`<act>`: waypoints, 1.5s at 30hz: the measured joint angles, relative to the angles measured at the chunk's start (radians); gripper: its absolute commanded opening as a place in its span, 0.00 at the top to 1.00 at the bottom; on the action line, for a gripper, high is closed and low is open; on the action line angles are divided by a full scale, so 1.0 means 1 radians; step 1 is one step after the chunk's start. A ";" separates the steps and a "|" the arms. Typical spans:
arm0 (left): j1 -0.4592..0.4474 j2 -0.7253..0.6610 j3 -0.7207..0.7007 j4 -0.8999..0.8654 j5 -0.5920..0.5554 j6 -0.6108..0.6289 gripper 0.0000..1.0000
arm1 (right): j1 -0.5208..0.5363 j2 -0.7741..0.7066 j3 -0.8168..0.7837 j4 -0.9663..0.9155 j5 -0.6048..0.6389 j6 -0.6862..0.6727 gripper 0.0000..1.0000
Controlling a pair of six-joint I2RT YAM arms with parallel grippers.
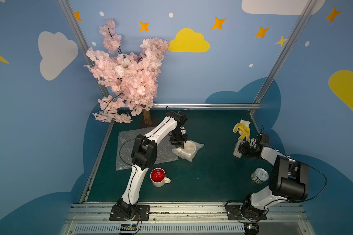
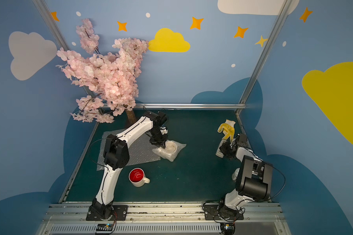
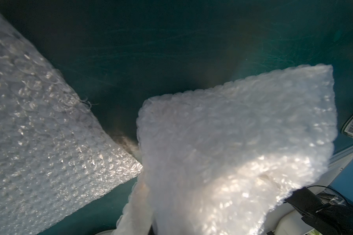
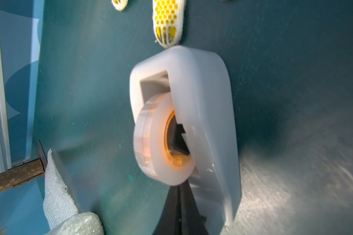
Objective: Wrap mugs in bubble wrap
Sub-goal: Tear off the tape using the Tape Cutter.
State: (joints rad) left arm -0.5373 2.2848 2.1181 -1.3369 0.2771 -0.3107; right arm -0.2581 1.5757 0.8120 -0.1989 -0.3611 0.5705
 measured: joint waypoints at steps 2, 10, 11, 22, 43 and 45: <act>-0.001 0.000 0.000 0.000 0.001 0.000 0.97 | -0.003 0.000 0.000 -0.002 -0.009 0.002 1.00; -0.003 0.000 0.000 0.000 0.003 -0.003 0.97 | -0.034 0.000 0.016 -0.050 -0.091 0.016 1.00; -0.003 0.000 0.000 0.000 0.003 -0.003 0.97 | -0.037 0.000 0.020 -0.052 -0.102 0.017 1.00; -0.004 0.000 0.000 0.000 0.003 -0.003 0.97 | -0.042 -0.005 0.026 -0.047 -0.195 0.035 1.00; -0.017 0.000 0.000 0.003 0.007 -0.005 0.97 | -0.035 -0.005 0.026 -0.015 -0.285 0.014 1.00; -0.019 0.000 0.000 0.003 0.008 -0.007 0.97 | -0.034 -0.005 0.026 -0.015 -0.296 0.012 1.00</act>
State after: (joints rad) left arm -0.5568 2.2848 2.1181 -1.3338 0.2855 -0.3180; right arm -0.2920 1.5707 0.8383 -0.2138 -0.6567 0.5823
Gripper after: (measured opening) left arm 0.126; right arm 0.046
